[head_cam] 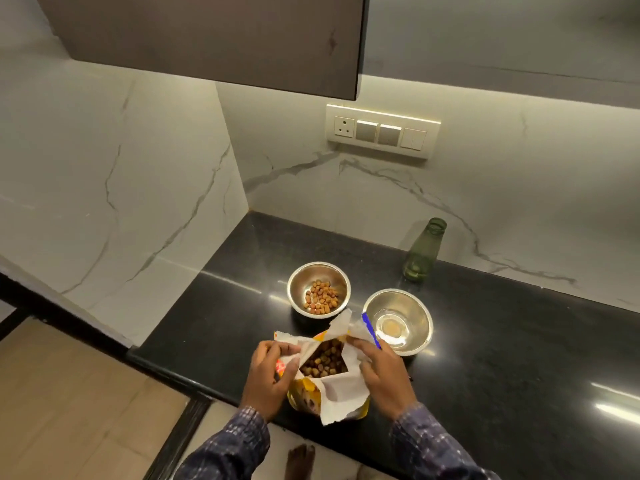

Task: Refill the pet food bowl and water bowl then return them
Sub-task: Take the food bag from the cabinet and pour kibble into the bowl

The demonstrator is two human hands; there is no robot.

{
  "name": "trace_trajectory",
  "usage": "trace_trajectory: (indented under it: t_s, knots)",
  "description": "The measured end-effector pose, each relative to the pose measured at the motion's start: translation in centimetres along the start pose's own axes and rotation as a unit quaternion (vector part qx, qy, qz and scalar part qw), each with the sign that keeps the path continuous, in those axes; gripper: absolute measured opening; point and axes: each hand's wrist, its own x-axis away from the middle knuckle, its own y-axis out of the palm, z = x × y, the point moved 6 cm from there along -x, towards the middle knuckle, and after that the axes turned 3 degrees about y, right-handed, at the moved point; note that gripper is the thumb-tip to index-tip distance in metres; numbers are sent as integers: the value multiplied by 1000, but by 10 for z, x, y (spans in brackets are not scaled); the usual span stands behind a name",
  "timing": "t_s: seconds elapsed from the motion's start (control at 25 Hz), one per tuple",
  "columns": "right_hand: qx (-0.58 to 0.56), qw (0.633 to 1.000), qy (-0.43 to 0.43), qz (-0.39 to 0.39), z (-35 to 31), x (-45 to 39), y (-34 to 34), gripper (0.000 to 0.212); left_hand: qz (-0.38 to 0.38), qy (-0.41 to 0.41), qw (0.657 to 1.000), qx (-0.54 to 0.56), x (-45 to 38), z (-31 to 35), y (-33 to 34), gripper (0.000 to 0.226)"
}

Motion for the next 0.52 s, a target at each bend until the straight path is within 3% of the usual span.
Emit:
trace_trajectory:
  t_s: [0.04,0.08,0.2,0.28,0.4,0.52]
  knots:
    - [-2,1000,11,-14,2,3,4,42,-13,15,1000,0,-4,-8,0,28]
    - [-2,999,25,-36,8,8,10,54,-39,20,999,16,-8,-16,1,39]
    - [-9,998,59,-30,22,18,26,104,-160,22,984,78,-18,-31,16,75]
    - [-34,996,77,-13,26,19,36,111,-207,-3,969,133,-23,-34,32,80]
    - [-12,997,81,-13,27,14,43,112,-193,-65,960,193,-24,-41,51,83]
    - [-17,993,117,7,32,9,41,114,-114,-102,961,232,-21,-46,64,77]
